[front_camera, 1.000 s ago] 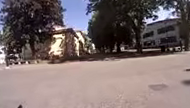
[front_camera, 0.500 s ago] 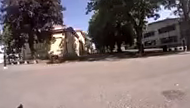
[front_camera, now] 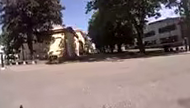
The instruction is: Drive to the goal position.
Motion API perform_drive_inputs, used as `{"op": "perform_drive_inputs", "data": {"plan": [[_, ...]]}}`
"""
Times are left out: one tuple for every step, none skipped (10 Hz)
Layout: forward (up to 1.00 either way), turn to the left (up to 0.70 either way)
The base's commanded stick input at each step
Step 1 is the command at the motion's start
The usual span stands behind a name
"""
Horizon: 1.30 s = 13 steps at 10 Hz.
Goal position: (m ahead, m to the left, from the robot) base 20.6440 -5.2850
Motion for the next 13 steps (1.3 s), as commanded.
{"op": "perform_drive_inputs", "data": {"plan": [[0.68, 0.0], [0.68, 0.0], [0.69, 0.0], [0.7, 0.0], [0.7, 0.0], [0.7, 0.0], [0.7, 0.0], [0.7, 0.0], [0.7, 0.0], [0.7, 0.0], [0.7, 0.0], [0.7, 0.0], [0.7, 0.0]]}}
